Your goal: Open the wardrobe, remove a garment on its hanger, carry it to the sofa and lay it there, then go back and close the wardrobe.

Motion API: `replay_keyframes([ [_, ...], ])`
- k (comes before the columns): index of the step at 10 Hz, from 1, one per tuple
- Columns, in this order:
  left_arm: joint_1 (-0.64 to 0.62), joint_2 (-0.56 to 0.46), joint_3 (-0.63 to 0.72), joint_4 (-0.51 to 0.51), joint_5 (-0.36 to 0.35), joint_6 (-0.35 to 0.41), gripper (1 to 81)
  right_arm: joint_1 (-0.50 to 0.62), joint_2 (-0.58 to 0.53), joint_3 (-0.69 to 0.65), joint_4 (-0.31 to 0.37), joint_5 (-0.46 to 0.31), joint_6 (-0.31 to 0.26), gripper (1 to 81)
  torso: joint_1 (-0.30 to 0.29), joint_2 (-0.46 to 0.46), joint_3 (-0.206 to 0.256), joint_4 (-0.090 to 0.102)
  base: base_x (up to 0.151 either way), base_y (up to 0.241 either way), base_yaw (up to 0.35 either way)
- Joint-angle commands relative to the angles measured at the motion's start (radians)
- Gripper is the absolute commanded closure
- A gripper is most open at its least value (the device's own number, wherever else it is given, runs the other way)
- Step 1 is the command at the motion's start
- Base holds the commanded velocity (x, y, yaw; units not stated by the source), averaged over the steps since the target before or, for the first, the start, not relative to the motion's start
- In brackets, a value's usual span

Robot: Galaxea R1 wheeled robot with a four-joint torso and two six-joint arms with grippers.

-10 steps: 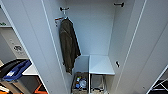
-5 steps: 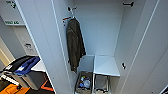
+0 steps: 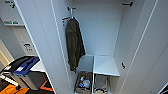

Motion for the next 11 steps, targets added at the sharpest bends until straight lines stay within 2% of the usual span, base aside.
replay_keyframes([
  [1, -0.025, -0.014, -0.024, -0.062, 0.035, -0.045, 1.0, 0.021, 0.003, 0.003, 0.001, -0.056, 0.000, 1.0, 0.000, 0.000, 0.000, 0.000, 0.000, 0.000, 0.000],
  [2, -0.013, -0.011, -0.043, -0.085, 0.035, -0.048, 1.0, 0.022, 0.005, 0.004, 0.001, -0.056, 0.000, 1.0, 0.000, 0.000, 0.000, 0.000, 0.000, 0.000, 0.000],
  [4, -0.005, 0.010, -0.050, -0.133, 0.138, -0.036, 1.0, 0.030, 0.006, 0.000, 0.001, -0.068, -0.003, 1.0, 0.000, 0.000, 0.000, 0.000, 0.000, 0.000, 0.000],
  [5, -0.005, 0.024, -0.053, -0.153, 0.153, 0.006, 1.0, 0.032, 0.006, 0.004, 0.000, -0.072, -0.004, 1.0, 0.000, 0.000, 0.000, 0.000, 0.000, 0.000, 0.000],
  [6, -0.005, 0.030, -0.051, -0.204, 0.172, 0.123, 1.0, 0.031, 0.008, 0.005, 0.000, -0.072, -0.004, 1.0, 0.000, 0.000, 0.000, 0.000, 0.000, 0.000, 0.000],
  [7, -0.005, 0.036, -0.053, -0.353, 0.173, 0.337, 1.0, 0.027, 0.008, 0.006, 0.001, -0.072, -0.004, 1.0, 0.000, 0.000, 0.000, 0.000, 0.000, 0.000, 0.000],
  [8, -0.005, 0.032, -0.048, -0.569, 0.166, 0.578, 1.0, 0.025, 0.006, 0.009, 0.001, -0.072, -0.004, 1.0, 0.000, 0.000, 0.000, 0.000, 0.000, 0.000, 0.000],
  [9, -0.012, 0.030, -0.041, -0.785, 0.151, 0.787, 1.0, 0.021, 0.008, 0.011, 0.000, -0.072, -0.004, 1.0, 0.000, 0.000, 0.000, 0.000, 0.000, 0.000, 0.000],
  [10, -0.019, 0.030, -0.031, -0.957, 0.135, 0.937, 1.0, 0.016, 0.005, 0.021, -0.002, -0.075, -0.004, 1.0, 0.000, 0.000, 0.000, 0.000, 0.000, 0.000, 0.000],
  [11, -0.019, 0.027, -0.016, -1.047, 0.130, 0.998, 1.0, 0.010, -0.004, 0.041, -0.005, -0.076, -0.004, 1.0, 0.000, 0.000, 0.000, 0.000, 0.000, 0.000, 0.000],
])
